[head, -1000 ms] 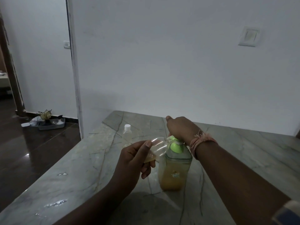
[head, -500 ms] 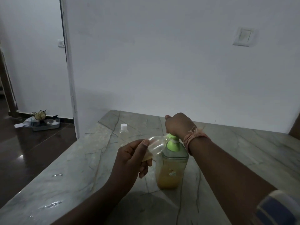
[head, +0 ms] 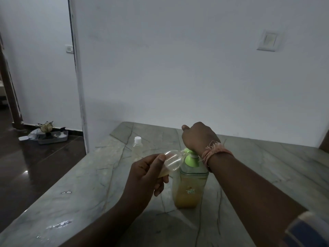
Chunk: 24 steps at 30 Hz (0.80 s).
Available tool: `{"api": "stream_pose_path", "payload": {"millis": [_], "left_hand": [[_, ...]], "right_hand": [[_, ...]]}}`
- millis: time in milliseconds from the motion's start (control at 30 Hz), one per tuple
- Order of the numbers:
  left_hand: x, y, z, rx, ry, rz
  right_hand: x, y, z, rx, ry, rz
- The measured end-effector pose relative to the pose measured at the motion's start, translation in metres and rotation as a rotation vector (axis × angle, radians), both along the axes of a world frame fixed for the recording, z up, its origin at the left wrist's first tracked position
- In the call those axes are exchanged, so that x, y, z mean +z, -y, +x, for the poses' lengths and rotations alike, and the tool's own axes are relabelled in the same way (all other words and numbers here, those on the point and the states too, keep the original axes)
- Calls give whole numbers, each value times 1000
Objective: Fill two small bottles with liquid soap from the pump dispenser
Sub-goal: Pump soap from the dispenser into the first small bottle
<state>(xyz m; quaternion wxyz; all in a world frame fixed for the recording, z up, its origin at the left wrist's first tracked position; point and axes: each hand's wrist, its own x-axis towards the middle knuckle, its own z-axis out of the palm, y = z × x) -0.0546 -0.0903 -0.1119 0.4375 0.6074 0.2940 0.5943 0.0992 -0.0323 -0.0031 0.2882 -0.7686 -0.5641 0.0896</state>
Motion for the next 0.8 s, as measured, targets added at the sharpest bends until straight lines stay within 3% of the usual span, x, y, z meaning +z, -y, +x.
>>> {"api": "stream_pose_path", "payload": {"millis": [600, 800], "left_hand": [[0, 1, 0, -38, -2, 0], [-3, -2, 0, -38, -6, -9]], "right_hand": [[9, 2, -5, 47, 102, 10], [2, 3, -2, 13, 41, 36]]}}
